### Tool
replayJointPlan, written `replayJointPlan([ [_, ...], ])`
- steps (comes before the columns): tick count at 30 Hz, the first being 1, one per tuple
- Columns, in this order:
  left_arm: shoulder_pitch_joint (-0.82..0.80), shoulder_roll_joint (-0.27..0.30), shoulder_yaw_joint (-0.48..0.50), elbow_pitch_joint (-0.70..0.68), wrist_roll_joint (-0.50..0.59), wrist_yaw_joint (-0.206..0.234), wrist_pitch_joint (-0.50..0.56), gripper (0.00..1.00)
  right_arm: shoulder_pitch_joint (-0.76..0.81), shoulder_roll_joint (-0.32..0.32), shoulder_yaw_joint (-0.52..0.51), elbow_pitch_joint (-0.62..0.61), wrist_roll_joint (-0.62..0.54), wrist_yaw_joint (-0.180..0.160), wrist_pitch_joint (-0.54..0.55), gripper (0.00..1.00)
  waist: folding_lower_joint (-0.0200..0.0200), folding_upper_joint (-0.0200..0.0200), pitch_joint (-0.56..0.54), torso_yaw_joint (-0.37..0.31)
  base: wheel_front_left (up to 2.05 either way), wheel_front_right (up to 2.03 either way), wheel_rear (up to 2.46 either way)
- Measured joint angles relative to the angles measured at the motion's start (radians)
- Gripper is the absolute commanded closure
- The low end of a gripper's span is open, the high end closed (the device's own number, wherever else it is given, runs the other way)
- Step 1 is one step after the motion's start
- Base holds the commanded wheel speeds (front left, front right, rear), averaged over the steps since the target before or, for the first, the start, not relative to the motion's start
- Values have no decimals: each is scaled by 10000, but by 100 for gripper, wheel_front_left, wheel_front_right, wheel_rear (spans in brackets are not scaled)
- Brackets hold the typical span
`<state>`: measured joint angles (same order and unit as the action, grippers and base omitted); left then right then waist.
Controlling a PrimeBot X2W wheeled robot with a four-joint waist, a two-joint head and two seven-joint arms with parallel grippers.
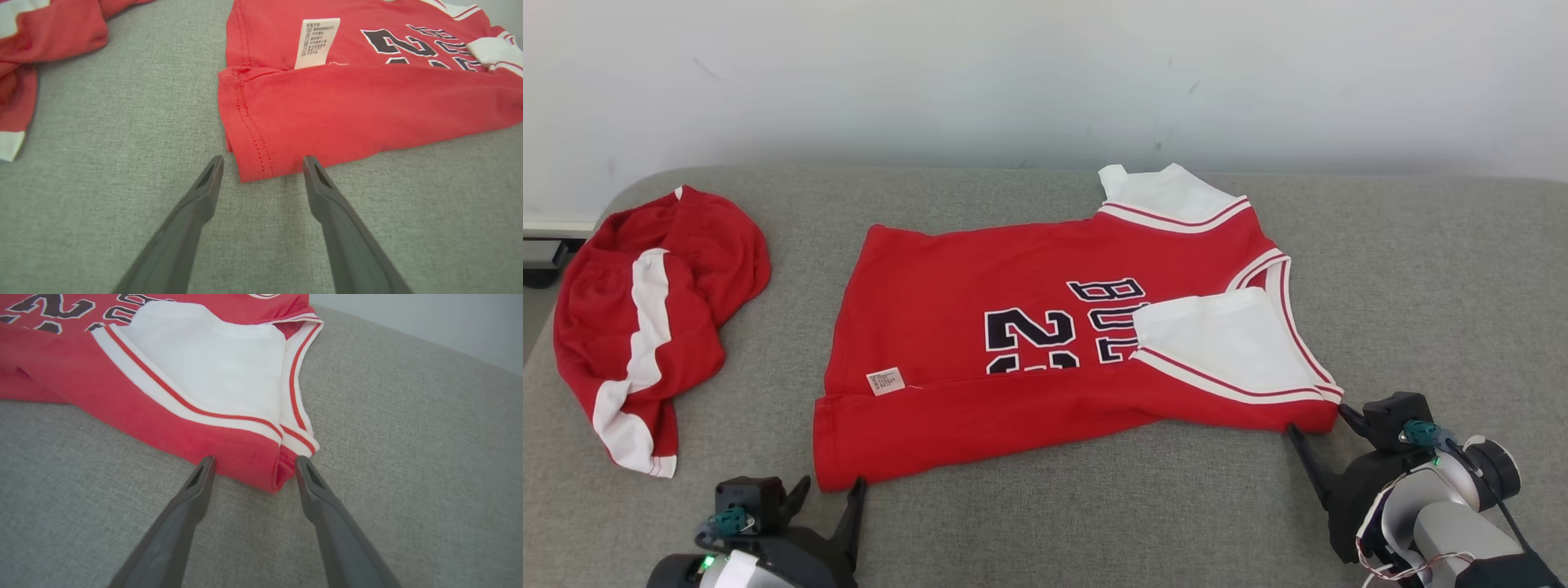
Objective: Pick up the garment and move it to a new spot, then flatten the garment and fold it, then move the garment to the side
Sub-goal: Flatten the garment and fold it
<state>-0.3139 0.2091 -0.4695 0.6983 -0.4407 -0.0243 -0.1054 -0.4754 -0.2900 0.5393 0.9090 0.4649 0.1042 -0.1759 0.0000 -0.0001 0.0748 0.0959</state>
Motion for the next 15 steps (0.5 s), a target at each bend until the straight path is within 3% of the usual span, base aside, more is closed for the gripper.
replayJointPlan([
  [12,-586,-171,-44,719,-59,-217,343,0,-116,148,132,253,-40,-73,249,0,0,0,192,-15,0,0,0],
  [13,-639,-201,-48,780,-77,-305,353,12,-150,155,136,267,-40,-73,265,0,1,0,205,-20,0,0,0],
  [14,-670,-230,-61,848,-92,-330,395,12,-202,157,148,290,-40,-73,278,0,0,1,217,-25,0,0,0],
  [15,-680,-247,-73,922,-92,-380,405,53,-263,157,153,307,-40,-73,330,51,1,0,228,-30,0,0,0],
])
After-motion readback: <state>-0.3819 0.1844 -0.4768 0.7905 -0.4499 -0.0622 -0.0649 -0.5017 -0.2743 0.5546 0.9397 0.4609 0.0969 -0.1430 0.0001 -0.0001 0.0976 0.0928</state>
